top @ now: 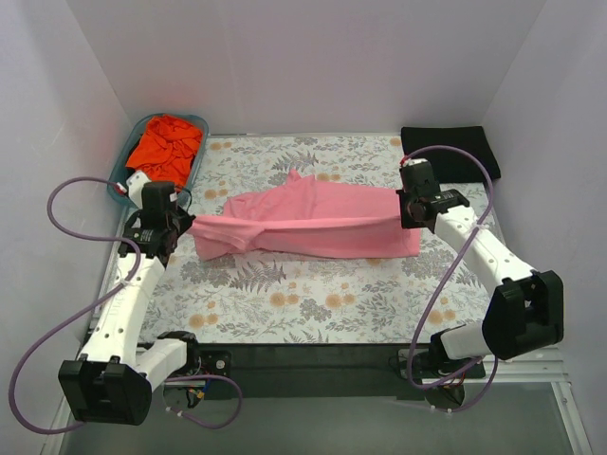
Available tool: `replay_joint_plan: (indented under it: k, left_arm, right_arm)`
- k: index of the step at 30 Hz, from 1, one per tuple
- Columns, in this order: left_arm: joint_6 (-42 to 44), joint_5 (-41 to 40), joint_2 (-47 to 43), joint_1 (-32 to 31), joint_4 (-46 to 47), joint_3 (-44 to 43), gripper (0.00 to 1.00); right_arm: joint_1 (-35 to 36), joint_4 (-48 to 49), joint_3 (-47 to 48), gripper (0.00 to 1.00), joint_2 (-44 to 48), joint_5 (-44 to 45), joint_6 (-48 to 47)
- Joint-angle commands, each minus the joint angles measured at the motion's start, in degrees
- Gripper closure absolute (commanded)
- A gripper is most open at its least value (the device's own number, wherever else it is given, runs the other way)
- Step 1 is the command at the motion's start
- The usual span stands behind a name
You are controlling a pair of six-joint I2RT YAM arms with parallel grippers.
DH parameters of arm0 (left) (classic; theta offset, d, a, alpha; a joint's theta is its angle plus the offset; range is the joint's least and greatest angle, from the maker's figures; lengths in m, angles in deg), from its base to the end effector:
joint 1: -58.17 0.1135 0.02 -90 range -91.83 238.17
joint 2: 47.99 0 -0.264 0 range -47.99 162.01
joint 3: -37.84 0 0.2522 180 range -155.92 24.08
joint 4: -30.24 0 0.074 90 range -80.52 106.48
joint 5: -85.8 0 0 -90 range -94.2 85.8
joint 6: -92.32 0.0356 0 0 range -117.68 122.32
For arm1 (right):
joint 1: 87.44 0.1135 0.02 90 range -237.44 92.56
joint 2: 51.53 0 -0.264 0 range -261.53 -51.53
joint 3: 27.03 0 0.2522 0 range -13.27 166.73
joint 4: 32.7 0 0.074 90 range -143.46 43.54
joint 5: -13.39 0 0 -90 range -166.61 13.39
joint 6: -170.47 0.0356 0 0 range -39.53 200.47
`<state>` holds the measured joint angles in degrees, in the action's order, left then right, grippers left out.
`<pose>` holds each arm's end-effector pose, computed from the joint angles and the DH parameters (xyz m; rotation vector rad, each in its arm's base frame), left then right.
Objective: Fold and stack the t-shirts
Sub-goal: Flatten the tshirt out
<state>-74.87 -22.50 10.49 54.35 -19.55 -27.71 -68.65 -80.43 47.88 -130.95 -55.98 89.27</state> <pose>0.2117 -0.0029 0.2965 -1.4993 1.7420 -0.3710 0.2773 0.0811 0.2683 -0.0604 2.4157 -0.2296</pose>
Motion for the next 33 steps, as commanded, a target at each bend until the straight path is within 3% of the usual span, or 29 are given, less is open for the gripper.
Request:
replay_joint_plan:
  k: [1, 4, 13, 16, 19, 20, 26, 29, 33]
  left_arm:
    - [0.20, -4.29, 2.59, 0.47, -1.23, -6.30, 1.00]
    - [-0.42, -1.92, 3.22, 0.47, -1.59, -6.93, 1.00]
    - [-1.82, -1.99, -3.81, 0.47, -1.93, 7.84, 1.00]
    - [-3.58, -4.80, -5.91, 0.39, -3.86, 9.07, 1.00]
    - [-4.81, -7.35, -8.46, 0.47, -4.92, 8.81, 1.00]
    - [-4.90, -7.53, -9.16, 0.47, -5.01, 8.72, 1.00]
    - [-4.29, -9.37, -10.14, 0.47, -5.19, 7.06, 1.00]
    - [-3.67, -10.52, -10.31, 0.39, -5.45, 6.88, 1.00]
    - [-3.15, -10.44, -10.31, 0.47, -4.75, 7.66, 1.00]
  right_arm:
    - [0.02, -5.31, 5.03, 0.99, -0.64, 2.94, -0.80]
    - [1.42, -6.27, 4.07, 0.99, -3.97, -1.28, -1.76]
    - [13.72, -19.43, 6.97, 0.99, -17.95, 11.18, -0.46]
    - [18.12, -22.18, 4.08, 0.99, -16.48, 10.94, 1.04]
    - [20.41, -23.24, 1.26, 0.98, -11.84, 2.62, 2.80]
    - [20.67, -23.33, 0.82, 0.95, -10.86, -4.73, 2.72]
    - [20.68, -25.96, -2.25, 0.70, -9.27, -14.08, 4.12]
    - [20.07, -24.65, -2.79, 0.49, -7.60, -10.38, 7.19]
    - [13.93, -16.94, -3.48, 0.40, -3.56, -15.59, 7.64]
